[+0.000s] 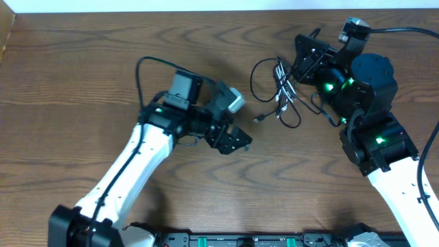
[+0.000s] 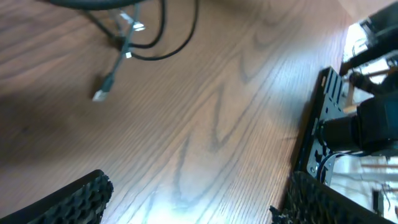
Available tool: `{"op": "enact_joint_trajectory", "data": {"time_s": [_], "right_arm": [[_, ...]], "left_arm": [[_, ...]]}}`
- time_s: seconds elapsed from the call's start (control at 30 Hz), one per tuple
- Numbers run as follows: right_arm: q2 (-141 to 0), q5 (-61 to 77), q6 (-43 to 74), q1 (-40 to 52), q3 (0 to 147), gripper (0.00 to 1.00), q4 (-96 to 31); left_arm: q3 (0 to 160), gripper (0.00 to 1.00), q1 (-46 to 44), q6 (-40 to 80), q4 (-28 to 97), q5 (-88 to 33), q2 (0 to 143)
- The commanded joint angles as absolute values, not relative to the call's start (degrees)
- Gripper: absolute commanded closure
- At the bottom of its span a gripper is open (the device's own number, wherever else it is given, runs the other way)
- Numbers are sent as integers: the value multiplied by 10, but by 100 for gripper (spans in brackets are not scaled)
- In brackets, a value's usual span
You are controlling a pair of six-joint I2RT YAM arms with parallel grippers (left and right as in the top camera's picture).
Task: Untangle cables
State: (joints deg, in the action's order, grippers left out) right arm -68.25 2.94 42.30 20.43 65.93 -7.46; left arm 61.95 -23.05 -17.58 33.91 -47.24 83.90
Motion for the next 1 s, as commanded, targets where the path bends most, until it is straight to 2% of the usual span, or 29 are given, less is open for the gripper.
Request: {"op": "enact_joint_trajectory", "data": {"time_s": [0.0, 0.1, 0.23, 0.43, 0.8, 0.97], "right_arm": [[-684, 6, 453, 202, 667, 99, -71], [-684, -5, 510, 201, 667, 99, -70], [-684, -5, 587, 195, 667, 99, -68], [-684, 3, 640, 195, 667, 99, -49], [-684, 47, 675, 195, 667, 99, -36], [-684, 56, 679, 195, 667, 99, -36]], "left_arm": [[621, 8, -260, -183, 316, -469, 869], [621, 7, -271, -140, 260, -464, 887], [621, 2, -272, -29, 170, -367, 891], [621, 2, -283, 18, 61, -348, 892], [621, 2, -349, 117, -5, -200, 907], [621, 2, -371, 143, -36, -183, 933]]}}
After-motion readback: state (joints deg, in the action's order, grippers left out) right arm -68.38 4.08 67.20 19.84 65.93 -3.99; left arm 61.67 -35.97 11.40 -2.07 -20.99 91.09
